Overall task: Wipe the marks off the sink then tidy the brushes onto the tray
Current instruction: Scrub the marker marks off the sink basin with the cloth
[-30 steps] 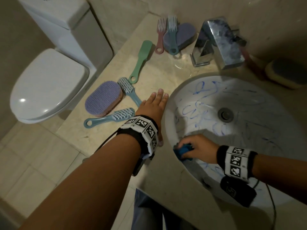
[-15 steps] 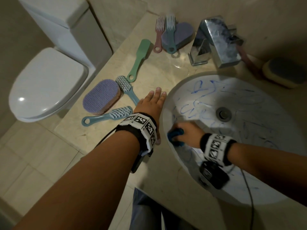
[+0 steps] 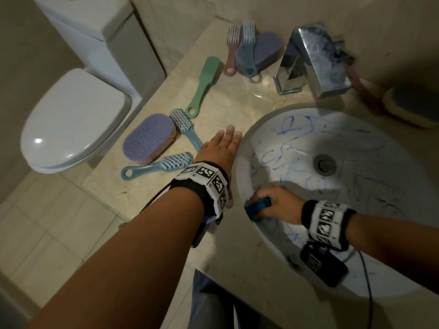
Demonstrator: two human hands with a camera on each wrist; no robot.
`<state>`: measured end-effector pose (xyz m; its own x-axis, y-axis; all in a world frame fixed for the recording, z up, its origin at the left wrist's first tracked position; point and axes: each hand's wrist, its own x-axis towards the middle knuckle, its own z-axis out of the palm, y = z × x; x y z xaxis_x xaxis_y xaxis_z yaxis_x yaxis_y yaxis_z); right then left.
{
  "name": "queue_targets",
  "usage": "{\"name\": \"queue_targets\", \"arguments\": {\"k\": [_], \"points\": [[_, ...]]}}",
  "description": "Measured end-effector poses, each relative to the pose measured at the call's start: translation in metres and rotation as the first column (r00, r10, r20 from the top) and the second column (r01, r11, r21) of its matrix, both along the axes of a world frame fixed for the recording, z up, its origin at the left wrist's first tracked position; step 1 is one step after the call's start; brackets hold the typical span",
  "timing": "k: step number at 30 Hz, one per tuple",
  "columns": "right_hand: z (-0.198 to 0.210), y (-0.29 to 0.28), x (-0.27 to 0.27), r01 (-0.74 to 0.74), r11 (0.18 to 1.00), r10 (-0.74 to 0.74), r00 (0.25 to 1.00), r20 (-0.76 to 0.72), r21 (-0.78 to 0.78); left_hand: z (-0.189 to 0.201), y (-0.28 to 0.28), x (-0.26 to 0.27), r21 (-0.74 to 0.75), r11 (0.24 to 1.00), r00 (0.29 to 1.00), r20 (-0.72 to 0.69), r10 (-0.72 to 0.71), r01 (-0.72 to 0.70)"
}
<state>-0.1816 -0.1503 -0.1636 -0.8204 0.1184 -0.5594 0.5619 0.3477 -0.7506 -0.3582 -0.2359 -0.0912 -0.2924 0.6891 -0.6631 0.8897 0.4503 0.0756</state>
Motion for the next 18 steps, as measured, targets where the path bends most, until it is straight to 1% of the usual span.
{"name": "queue_targets", "arguments": {"k": [2,3,4,5,6,7,8,9,10,11,13,14,15,16,17,18], "points": [[0.005,-0.001,0.025,-0.110,0.988,0.121,0.988,0.096,-0.112,-0.001,0.000,-0.001,0.004,1.000,1.000,-0.006,-0.002,0.002],[0.008,-0.001,0.032,-0.131,0.978,0.153,0.979,0.131,-0.165,-0.001,0.000,0.000,0.003,1.000,1.000,-0.009,-0.001,0.001],[0.008,0.000,0.033,-0.136,0.975,0.161,0.978,0.134,-0.178,-0.001,0.001,0.000,0.002,1.000,1.000,-0.011,0.001,-0.001],[0.007,0.001,0.027,-0.126,0.984,0.140,0.984,0.110,-0.129,-0.001,0.001,0.001,0.001,1.000,1.000,-0.011,0.008,-0.008],[0.003,0.001,0.019,-0.082,0.995,0.086,0.994,0.065,-0.057,0.000,0.002,0.001,-0.004,1.000,1.000,-0.010,0.014,-0.014],[0.000,0.000,0.009,-0.009,1.000,0.009,1.000,0.020,-0.003,0.000,0.002,0.001,-0.009,1.000,1.000,-0.008,0.017,-0.017],[-0.002,-0.003,0.002,0.064,0.998,-0.064,0.998,-0.015,0.015,-0.001,0.002,0.001,-0.013,1.000,1.000,-0.008,0.014,-0.014],[-0.003,-0.004,0.000,0.087,0.996,-0.086,0.996,-0.035,0.025,-0.001,0.002,0.001,-0.016,1.000,1.000,-0.010,0.009,-0.009],[-0.003,-0.004,0.003,0.047,0.998,-0.045,0.998,-0.034,0.045,-0.001,0.002,0.000,-0.017,1.000,1.000,-0.010,0.005,-0.005],[0.000,-0.003,0.011,-0.042,0.997,0.042,0.999,-0.007,0.068,-0.002,0.002,0.000,-0.017,1.000,1.000,-0.008,0.005,-0.005],[0.006,0.001,0.030,-0.237,0.970,0.233,0.969,0.078,0.050,-0.002,0.002,0.001,-0.007,1.000,1.000,-0.009,0.012,-0.012],[0.009,0.002,0.037,-0.292,0.956,0.288,0.950,0.123,0.024,-0.001,0.002,0.001,-0.005,1.000,1.000,-0.012,0.010,-0.011],[0.011,0.003,0.038,-0.292,0.956,0.289,0.945,0.154,-0.002,-0.001,0.002,0.001,-0.006,1.000,1.000,-0.015,0.007,-0.007],[0.010,0.003,0.034,-0.249,0.969,0.247,0.957,0.152,-0.012,-0.002,0.002,0.001,-0.005,1.000,1.000,-0.018,0.005,-0.005],[0.008,0.003,0.026,-0.179,0.984,0.176,0.977,0.119,0.015,-0.002,0.002,0.001,-0.002,1.000,1.000,-0.019,0.004,-0.004],[0.002,0.002,0.017,-0.104,0.992,0.099,0.993,0.068,0.075,-0.003,0.002,0.000,0.003,1.000,1.000,-0.021,0.003,-0.003]]}}
